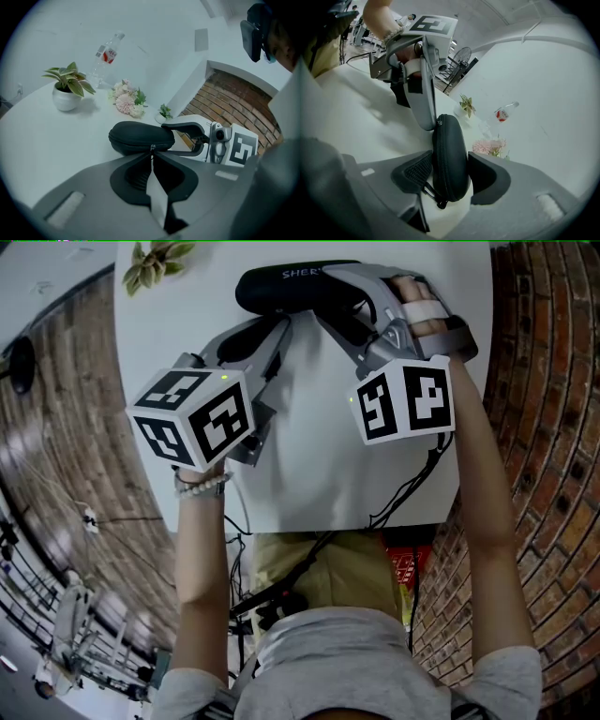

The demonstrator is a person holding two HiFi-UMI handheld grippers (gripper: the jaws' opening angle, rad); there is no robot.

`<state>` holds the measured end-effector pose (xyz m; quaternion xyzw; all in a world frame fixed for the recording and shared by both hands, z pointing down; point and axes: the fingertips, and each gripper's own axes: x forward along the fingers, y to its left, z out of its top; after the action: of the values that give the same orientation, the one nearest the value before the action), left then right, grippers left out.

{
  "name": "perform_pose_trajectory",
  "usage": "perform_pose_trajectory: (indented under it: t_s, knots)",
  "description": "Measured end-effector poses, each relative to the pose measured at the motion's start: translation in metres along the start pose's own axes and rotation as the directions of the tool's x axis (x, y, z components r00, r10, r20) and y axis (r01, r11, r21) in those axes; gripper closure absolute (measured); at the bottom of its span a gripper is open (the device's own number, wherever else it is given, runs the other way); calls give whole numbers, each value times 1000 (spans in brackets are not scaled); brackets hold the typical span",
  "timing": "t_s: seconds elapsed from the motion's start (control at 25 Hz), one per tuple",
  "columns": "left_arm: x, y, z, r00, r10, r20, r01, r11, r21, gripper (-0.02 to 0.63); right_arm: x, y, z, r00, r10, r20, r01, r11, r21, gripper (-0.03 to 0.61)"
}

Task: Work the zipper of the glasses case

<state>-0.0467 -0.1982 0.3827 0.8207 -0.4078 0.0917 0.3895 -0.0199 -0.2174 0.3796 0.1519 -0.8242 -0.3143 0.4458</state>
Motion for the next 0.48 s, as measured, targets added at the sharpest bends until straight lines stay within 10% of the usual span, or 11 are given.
perform_pose_trajectory:
  t_s: [0.48]
  knots:
    - [-8,4,1,998,68,-15,-66,991,119,597,1,1,0,1000,2,-16,-3,1000,-24,336]
